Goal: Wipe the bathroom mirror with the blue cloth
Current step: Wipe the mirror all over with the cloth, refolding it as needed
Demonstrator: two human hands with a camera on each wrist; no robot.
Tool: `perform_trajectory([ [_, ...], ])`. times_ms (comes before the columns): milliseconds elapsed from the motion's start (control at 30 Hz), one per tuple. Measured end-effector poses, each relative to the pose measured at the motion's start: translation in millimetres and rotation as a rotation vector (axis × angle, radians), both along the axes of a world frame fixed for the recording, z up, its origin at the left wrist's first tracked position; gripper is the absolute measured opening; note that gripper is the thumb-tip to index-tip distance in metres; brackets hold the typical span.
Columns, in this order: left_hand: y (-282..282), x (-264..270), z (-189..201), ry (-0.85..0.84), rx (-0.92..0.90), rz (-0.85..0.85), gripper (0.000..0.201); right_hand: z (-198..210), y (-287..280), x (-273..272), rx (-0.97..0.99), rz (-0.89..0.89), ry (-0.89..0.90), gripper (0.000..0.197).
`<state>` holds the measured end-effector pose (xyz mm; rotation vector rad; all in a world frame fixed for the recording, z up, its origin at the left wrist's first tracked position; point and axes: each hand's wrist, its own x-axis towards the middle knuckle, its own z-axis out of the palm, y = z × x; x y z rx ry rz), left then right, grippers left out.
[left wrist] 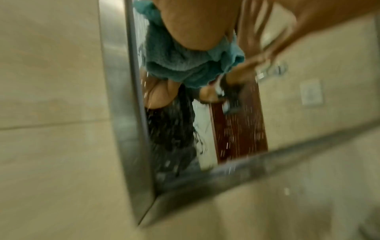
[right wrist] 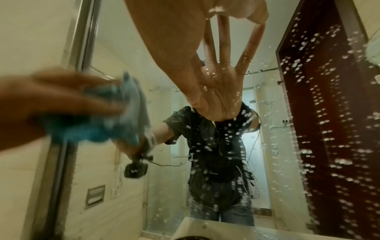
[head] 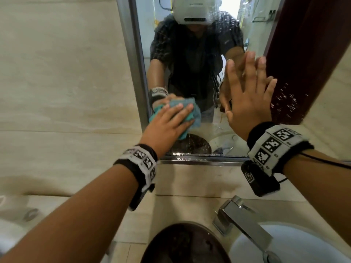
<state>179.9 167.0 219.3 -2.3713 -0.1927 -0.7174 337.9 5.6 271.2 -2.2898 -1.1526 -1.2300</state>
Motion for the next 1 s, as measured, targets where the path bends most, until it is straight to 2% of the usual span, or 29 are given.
perform_trajectory([
  [100,1,-12,-16,0.069,-0.026,0.027,0.084,-2,8,-14,-0.024,0.081,-0.131,0.080],
  [200,4,-20,5,0.017,-0.058,0.028,0.080,-5,17,-25,-0.117,0.157,-0.206,0.087],
  [300,9,-23,40,-0.114,-0.122,-0.017,0.072,-5,23,-25,-0.137,0.119,-0.107,0.093],
  [367,13,-21,57,-0.191,-0.130,-0.069,0.064,-8,26,-21,-0.139,0.055,-0.175,0.091],
  [433,16,-14,57,-0.239,-0.134,-0.076,0.058,-12,29,-17,-0.152,0.010,-0.233,0.093],
  [500,19,-7,40,-0.251,-0.120,-0.078,0.055,-14,32,-15,-0.150,0.013,-0.218,0.097],
  [567,19,-8,11,-0.161,-0.097,-0.085,0.061,-13,33,-17,-0.144,0.037,-0.187,0.098],
  [700,15,-21,-38,0.126,-0.055,-0.063,0.074,-10,29,-19,-0.182,0.072,-0.130,0.103],
  [833,15,-27,-26,0.202,-0.007,-0.005,0.080,-10,28,-19,-0.182,0.080,-0.123,0.102],
  [900,18,-26,0,0.121,-0.007,0.018,0.080,-12,31,-18,-0.156,0.070,-0.138,0.094],
  [1000,20,-13,43,-0.201,-0.117,-0.085,0.056,-16,35,-16,-0.118,0.044,-0.183,0.087],
])
